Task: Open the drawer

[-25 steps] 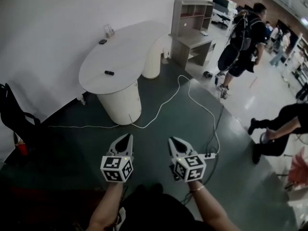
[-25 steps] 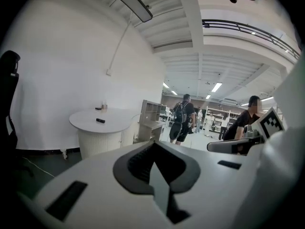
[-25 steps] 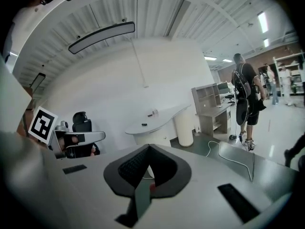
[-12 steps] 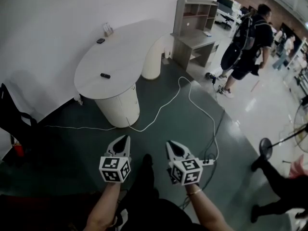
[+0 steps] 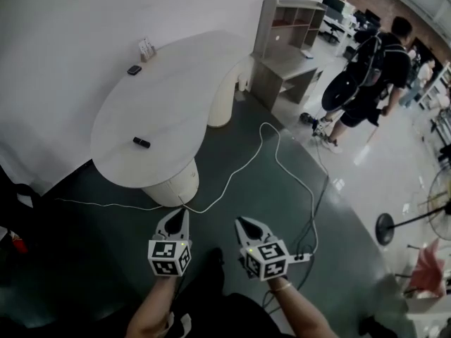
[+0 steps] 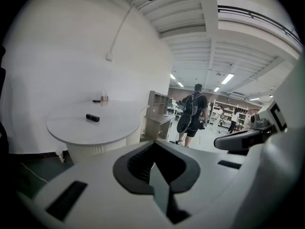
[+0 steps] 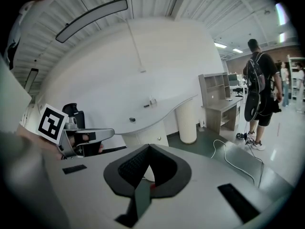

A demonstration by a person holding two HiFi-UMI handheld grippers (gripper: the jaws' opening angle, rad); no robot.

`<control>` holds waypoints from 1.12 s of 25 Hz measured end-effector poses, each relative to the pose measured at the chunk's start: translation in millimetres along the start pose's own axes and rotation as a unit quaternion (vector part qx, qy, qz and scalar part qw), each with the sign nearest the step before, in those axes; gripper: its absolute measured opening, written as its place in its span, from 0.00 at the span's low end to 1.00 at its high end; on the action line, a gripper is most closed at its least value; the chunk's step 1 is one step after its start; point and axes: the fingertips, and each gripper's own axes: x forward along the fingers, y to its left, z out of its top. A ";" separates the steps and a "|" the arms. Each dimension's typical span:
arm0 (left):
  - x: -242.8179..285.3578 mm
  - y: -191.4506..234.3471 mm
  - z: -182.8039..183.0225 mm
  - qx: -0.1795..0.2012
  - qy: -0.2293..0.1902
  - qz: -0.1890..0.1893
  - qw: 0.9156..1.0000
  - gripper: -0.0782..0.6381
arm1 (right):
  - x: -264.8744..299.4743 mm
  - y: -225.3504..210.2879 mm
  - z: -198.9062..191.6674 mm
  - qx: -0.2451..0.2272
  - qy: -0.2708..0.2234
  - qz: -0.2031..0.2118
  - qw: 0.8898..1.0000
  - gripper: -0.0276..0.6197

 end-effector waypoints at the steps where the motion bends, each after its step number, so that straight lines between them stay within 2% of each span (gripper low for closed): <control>1: 9.4 4.1 3.5 -0.004 0.001 -0.002 1.000 0.11 | 9.3 -4.7 5.4 -0.003 0.003 -0.001 1.000 0.05; 7: 43.2 19.5 12.2 -0.034 0.008 -0.002 0.999 0.11 | 48.8 -20.4 32.0 -0.023 0.025 0.006 0.999 0.05; 16: 76.4 32.3 -8.5 -0.059 0.030 0.043 0.997 0.11 | 110.3 -42.9 39.1 -0.052 0.046 0.051 0.996 0.05; 23: 95.5 29.5 -26.0 -0.075 0.037 0.092 0.992 0.11 | 143.2 -67.7 31.5 -0.066 0.069 0.101 0.990 0.05; 28: 117.1 28.9 -50.8 -0.089 0.029 0.121 0.988 0.11 | 172.5 -96.3 7.9 -0.080 0.081 0.124 0.986 0.05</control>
